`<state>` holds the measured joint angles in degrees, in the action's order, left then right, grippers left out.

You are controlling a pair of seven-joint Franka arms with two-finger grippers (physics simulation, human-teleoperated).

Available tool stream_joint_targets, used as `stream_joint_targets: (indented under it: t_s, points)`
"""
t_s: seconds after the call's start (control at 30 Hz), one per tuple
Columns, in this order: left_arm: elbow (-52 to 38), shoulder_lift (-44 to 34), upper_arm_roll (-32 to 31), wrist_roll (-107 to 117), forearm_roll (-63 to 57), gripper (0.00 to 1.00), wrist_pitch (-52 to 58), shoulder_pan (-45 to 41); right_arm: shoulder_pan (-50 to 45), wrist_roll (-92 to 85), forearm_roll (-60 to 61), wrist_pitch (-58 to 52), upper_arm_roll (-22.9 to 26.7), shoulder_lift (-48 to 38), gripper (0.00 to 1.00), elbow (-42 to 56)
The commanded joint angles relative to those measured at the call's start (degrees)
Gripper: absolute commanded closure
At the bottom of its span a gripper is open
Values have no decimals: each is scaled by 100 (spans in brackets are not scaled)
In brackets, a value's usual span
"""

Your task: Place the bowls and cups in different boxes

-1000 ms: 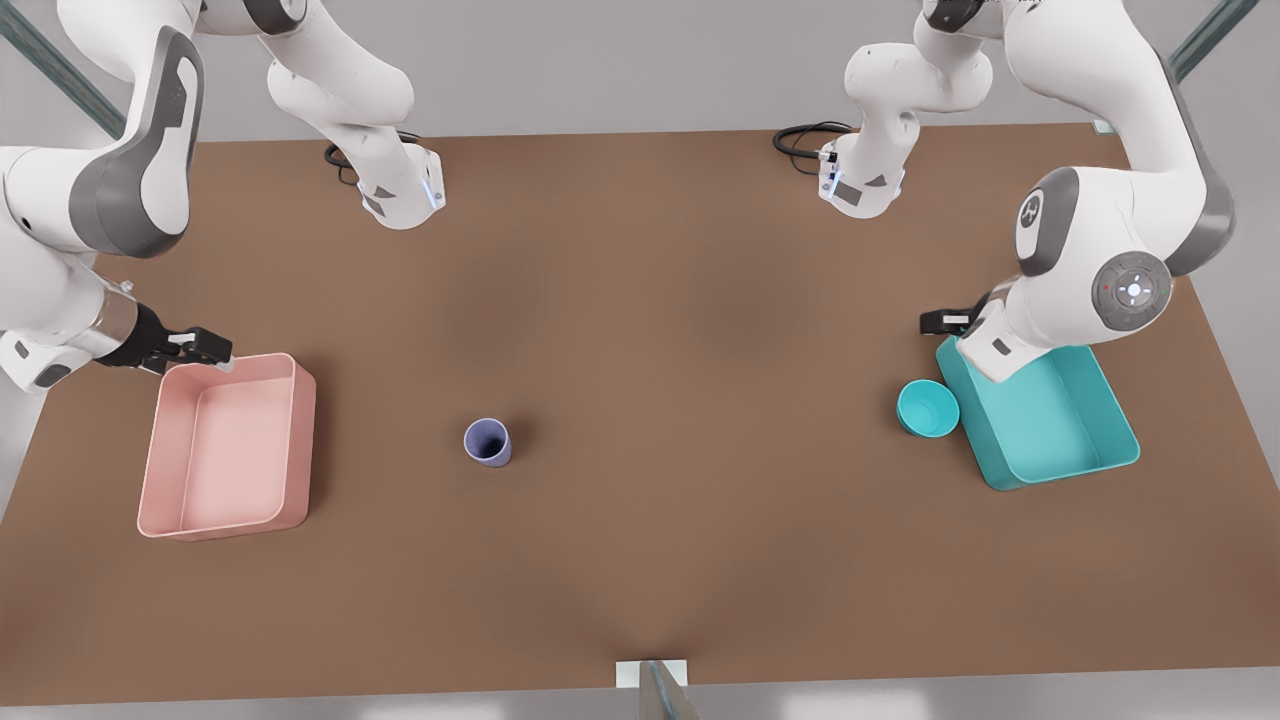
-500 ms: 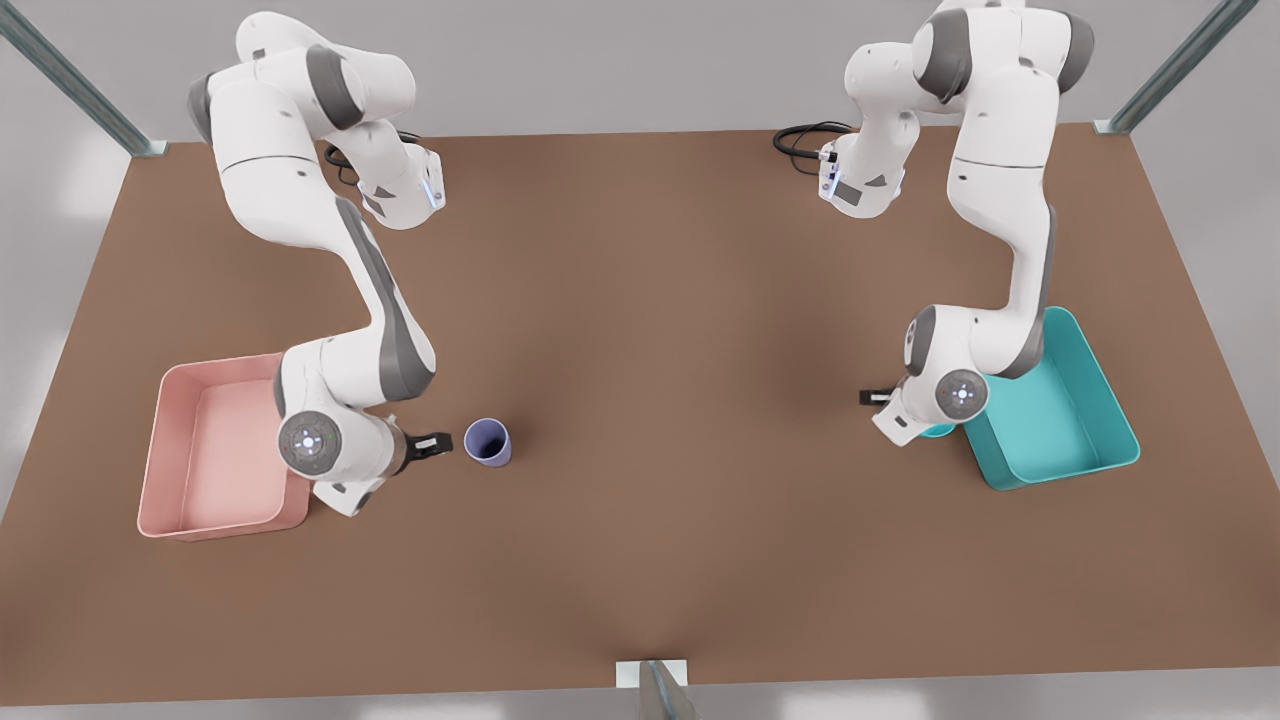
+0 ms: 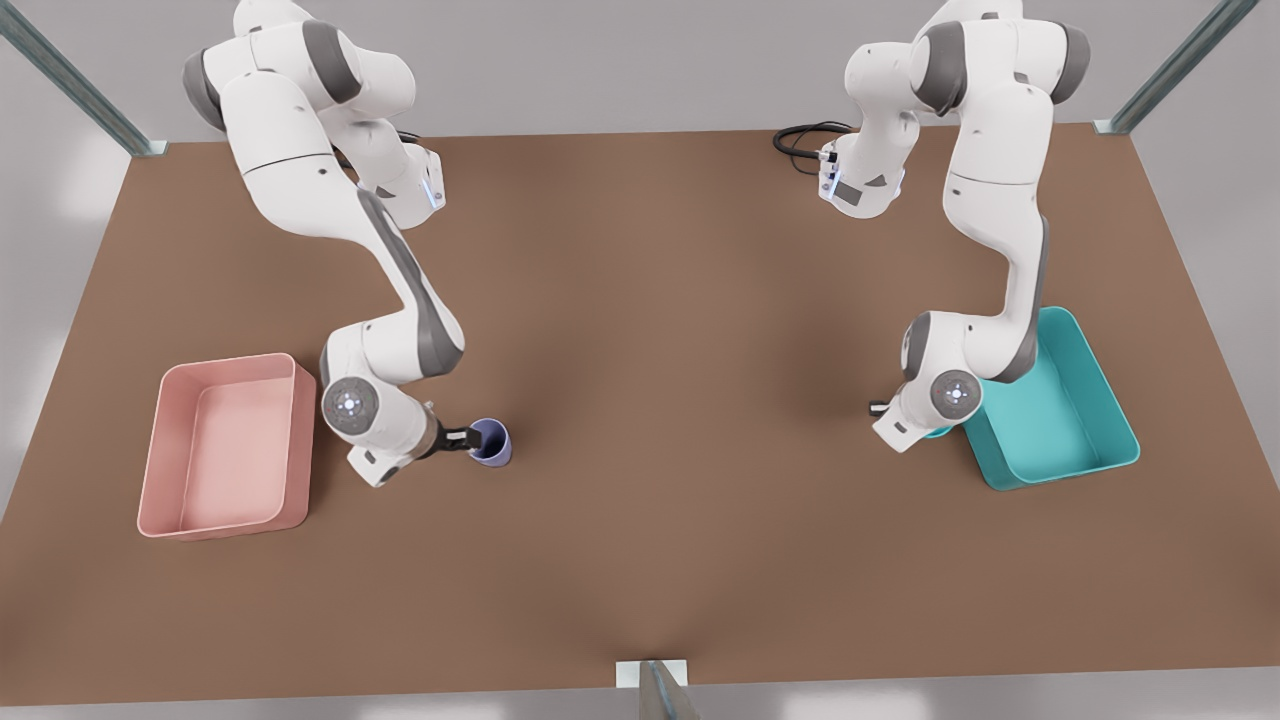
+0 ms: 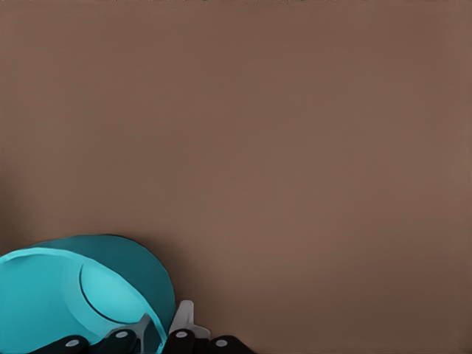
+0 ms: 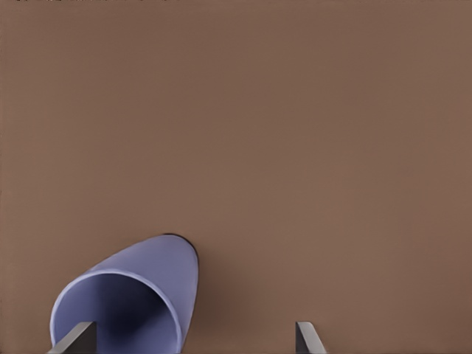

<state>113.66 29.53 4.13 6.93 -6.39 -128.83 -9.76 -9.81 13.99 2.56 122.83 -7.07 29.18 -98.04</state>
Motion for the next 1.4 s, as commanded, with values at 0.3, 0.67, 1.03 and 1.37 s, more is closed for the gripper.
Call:
stream_joint_targets:
  t_s: [0.3,0.67,1.03,1.37]
  points:
    - [-1777,-1010,255,406,6,79,2556,263,-65,825,8,505,-5,254,0,-303]
    - [-328,-430,290,46,33,79,491,1608,-100,807,-1,611,-14,501,45,-294]
    - [-266,-175,299,37,24,79,359,1960,40,360,8,49,4,-272,79,-110]
    - [-2497,-1810,-728,37,68,0,4445,870,2738,-4114,-713,-1472,215,-458,79,664]
